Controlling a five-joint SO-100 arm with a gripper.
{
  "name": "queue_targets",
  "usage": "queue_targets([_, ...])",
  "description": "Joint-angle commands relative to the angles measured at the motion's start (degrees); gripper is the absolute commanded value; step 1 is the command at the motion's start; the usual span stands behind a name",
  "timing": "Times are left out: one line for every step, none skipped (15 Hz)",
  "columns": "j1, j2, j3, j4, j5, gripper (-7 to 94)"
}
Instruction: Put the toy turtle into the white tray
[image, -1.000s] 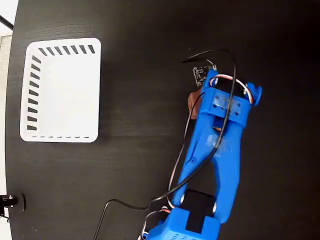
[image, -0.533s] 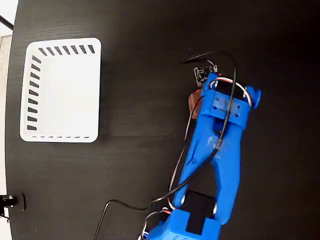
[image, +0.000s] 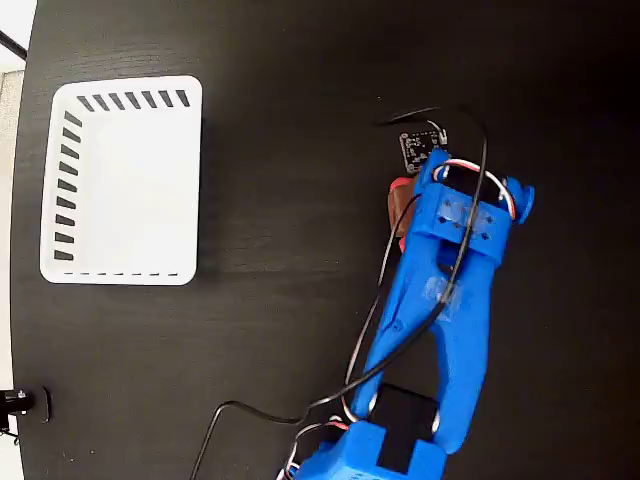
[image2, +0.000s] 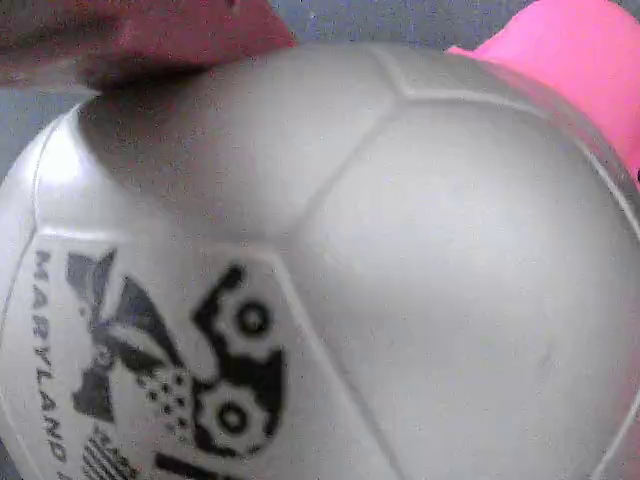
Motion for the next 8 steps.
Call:
queue_targets([1.05,5.19,-1.41,0.18,-3.34,0])
queue_targets([1.05,7.21,-2.9,1.49,-5.1,0])
queue_targets([0.7,9.76,-4.39,2.99,-6.77,0])
queue_targets([-0.09,13.54,-4.83,3.69,-9.14,0])
queue_targets([-1.67,18.19,-4.83,4.57,-11.69,0])
queue_targets([-3.87,22.76,-4.92,5.98,-14.68,0])
queue_targets([-6.33,26.89,-5.01,7.12,-17.4,0])
queue_targets([-8.7,29.62,-5.8,8.61,-19.51,0])
